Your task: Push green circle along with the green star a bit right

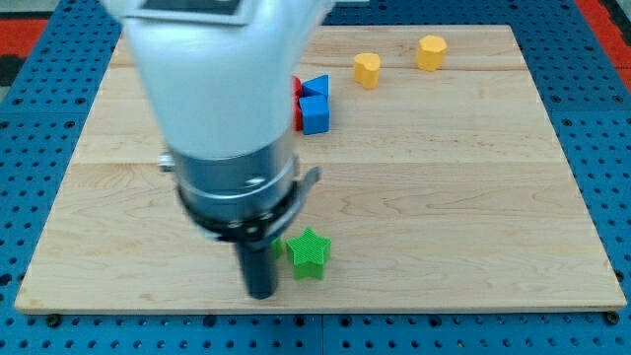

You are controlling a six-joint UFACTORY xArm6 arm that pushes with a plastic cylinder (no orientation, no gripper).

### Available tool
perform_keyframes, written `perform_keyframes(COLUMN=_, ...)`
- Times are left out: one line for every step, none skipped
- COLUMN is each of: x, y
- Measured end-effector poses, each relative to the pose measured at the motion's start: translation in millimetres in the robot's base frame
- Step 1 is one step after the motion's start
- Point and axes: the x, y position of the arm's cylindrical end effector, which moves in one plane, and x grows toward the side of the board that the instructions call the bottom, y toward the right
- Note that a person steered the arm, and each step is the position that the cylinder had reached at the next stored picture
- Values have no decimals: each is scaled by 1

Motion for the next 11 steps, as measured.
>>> perform_keyframes(x=-2, y=-52)
perform_keyframes(x=-35, y=-76)
perform_keyframes(x=-80, y=-76)
perform_keyframes(x=-101, y=-63)
perform_keyframes(x=-101, y=-49)
perform_keyframes(x=-91, y=-36)
perform_keyframes(x=-73, y=-35)
perform_keyframes(x=-61, y=-26)
perform_keyframes(x=-53, y=-12)
perform_keyframes(x=-45, y=-2)
perform_keyframes(x=-45, y=-16)
